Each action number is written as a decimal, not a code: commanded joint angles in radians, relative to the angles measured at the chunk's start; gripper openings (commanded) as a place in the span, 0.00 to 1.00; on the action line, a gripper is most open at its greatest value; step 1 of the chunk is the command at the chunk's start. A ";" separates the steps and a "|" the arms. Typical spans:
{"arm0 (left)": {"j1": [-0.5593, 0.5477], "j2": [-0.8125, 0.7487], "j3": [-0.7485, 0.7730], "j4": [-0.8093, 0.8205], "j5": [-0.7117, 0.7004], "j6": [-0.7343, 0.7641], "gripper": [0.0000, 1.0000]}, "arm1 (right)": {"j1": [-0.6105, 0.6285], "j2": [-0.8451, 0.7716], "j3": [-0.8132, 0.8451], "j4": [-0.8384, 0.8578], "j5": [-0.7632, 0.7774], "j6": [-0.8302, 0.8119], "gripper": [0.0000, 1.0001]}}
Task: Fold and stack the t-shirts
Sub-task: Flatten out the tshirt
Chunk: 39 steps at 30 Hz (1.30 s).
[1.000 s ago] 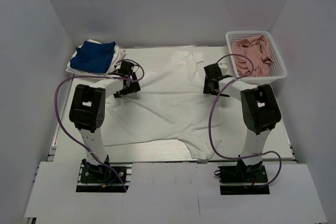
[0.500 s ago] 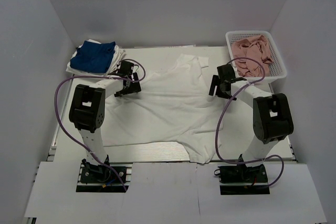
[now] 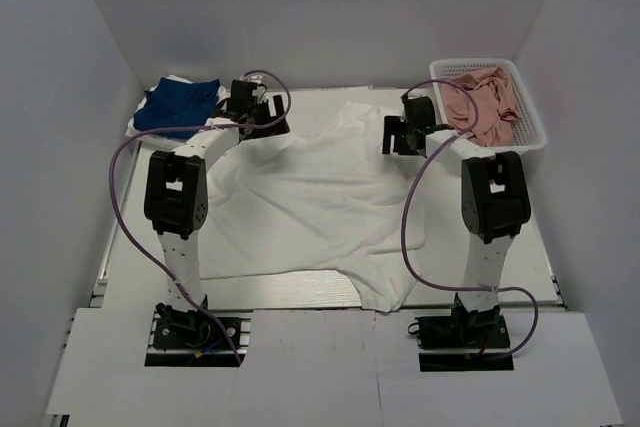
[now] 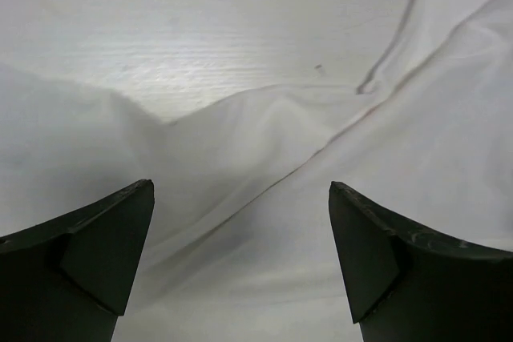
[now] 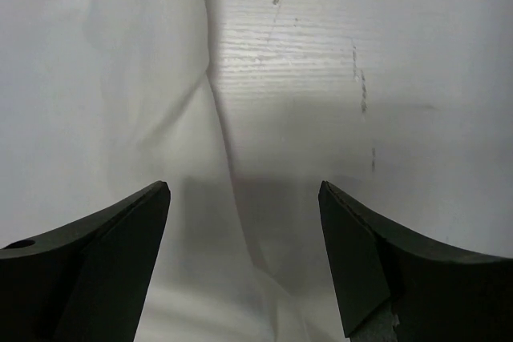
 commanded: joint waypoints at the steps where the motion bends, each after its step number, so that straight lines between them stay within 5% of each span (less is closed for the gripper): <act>1: -0.009 0.070 0.081 0.077 0.210 0.027 1.00 | 0.004 0.094 0.123 0.060 -0.074 -0.053 0.80; 3: -0.018 0.100 0.107 0.086 0.234 0.027 1.00 | 0.005 0.141 0.154 0.066 -0.072 -0.048 0.76; 6: -0.018 0.133 0.125 0.077 0.234 0.045 1.00 | -0.002 0.200 0.215 0.127 -0.096 -0.022 0.55; 11: -0.018 0.159 0.125 0.068 0.200 0.079 1.00 | 0.001 0.287 0.340 0.159 -0.150 0.004 0.03; 12: -0.018 0.159 0.116 0.067 0.190 0.079 1.00 | -0.001 0.301 0.365 0.111 -0.140 0.016 0.00; 19: -0.018 0.168 0.094 0.067 0.114 0.079 1.00 | -0.001 0.241 0.431 0.008 0.084 -0.005 0.00; 25: -0.018 0.134 0.035 0.086 0.075 0.047 1.00 | 0.047 0.247 0.608 -0.250 0.175 -0.007 0.00; 31: -0.018 0.074 -0.031 0.071 0.007 0.001 1.00 | 0.243 0.258 0.652 -0.474 0.374 0.120 0.00; 39: -0.018 -0.042 -0.185 0.017 -0.067 -0.077 1.00 | 0.461 0.309 0.533 -0.560 0.494 0.390 0.05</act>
